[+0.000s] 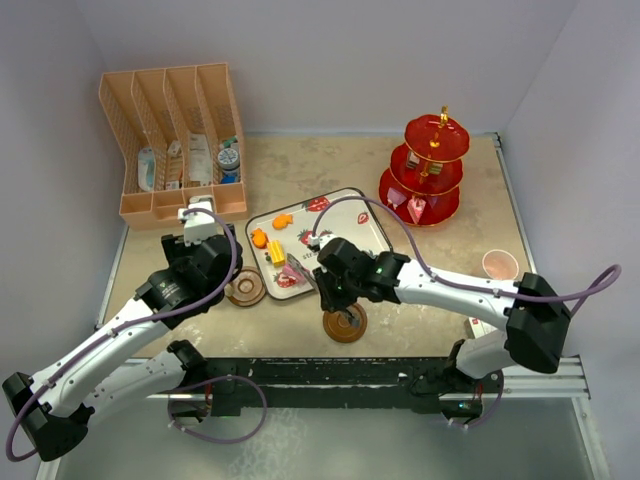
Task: Serve the afternoon tea
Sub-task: Pick up the desert from the tray.
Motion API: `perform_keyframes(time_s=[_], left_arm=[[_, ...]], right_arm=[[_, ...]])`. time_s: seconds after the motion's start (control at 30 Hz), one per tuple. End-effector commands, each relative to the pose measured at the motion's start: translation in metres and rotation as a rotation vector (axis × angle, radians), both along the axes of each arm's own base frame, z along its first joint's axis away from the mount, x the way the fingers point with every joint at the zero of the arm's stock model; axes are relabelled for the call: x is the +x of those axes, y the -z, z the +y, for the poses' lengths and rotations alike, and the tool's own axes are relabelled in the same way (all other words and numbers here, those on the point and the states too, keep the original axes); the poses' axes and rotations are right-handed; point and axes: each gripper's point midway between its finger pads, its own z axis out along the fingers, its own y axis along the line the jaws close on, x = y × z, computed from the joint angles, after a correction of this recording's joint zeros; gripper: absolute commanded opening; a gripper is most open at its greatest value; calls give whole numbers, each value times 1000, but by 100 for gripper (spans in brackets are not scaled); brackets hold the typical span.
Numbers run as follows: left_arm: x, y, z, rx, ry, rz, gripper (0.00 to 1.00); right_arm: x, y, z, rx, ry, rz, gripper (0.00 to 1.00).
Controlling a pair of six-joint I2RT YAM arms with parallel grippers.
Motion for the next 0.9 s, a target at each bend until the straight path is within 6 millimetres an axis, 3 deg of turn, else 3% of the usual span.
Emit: perform_keyframes(time_s=[0.0,0.27,0.47,0.87], left_arm=[[3,-14,0,-28,-16,-41,87],[3,-13,1,-27,-17,-40,87],[3,-13,0,-26,-17,-39,87],[4,-12,-1,-21,-15,-33,87]], right_arm=[[15,-10,2,-3,31,-43,25],[23,4,1,-40,14,-26,25],[29,20,-15,-85,32,-15,25],[35,20,-23,-73,24,-19,25]])
